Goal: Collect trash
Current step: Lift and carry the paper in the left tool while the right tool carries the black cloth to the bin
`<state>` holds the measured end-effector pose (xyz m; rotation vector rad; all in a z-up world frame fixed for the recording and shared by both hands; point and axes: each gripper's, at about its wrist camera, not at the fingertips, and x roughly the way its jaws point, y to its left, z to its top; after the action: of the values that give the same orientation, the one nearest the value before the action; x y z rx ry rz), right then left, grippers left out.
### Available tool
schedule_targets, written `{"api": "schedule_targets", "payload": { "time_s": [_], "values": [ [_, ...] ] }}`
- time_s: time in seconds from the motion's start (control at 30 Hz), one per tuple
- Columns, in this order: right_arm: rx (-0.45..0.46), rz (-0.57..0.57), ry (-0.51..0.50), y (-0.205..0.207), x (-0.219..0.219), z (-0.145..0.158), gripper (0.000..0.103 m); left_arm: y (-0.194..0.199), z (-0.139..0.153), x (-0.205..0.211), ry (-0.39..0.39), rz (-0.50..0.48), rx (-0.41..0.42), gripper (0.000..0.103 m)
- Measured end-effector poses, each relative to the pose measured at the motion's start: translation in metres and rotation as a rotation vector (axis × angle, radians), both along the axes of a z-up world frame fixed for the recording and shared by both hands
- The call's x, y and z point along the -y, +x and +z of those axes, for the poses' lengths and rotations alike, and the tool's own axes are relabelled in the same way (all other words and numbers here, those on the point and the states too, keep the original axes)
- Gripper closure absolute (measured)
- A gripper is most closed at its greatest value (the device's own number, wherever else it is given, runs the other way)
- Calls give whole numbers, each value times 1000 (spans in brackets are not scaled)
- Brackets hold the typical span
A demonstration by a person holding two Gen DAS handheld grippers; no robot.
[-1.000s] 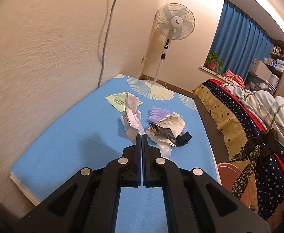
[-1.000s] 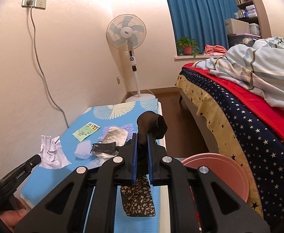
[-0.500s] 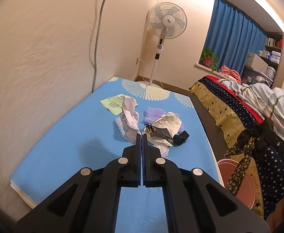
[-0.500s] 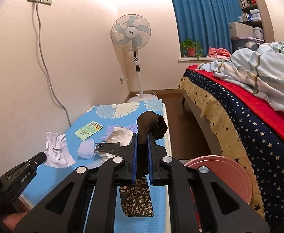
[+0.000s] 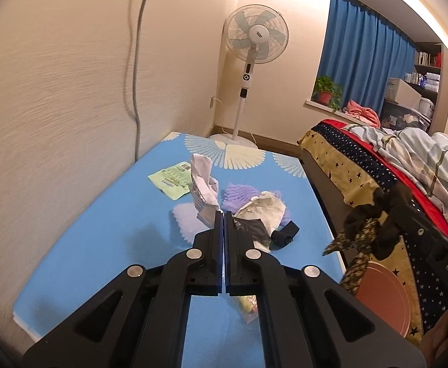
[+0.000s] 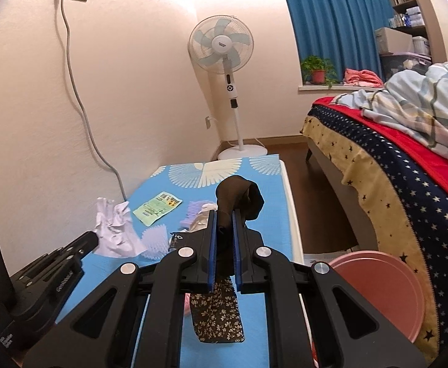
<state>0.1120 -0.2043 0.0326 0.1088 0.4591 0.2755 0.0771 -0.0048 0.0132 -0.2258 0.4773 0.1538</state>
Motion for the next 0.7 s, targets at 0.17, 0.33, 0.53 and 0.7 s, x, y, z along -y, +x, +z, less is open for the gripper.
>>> {"api": "schedule_targets", "payload": {
  "time_s": [0.17,0.33,0.53,0.7],
  "values": [
    [-4,9,-15,11,-7,-6,94,12,5,4,15,-15,11,103],
    [-39,-14,-6,24,-1,-15,94,22,0,13,33,-46,2,103],
    [-45,-80,-6,30,14,-16,94,31,-4,30,45,-103,2,103],
    [-30,-137,-37,28,30,-14,94,32,0,47,40,-158,31,103]
  ]
}}
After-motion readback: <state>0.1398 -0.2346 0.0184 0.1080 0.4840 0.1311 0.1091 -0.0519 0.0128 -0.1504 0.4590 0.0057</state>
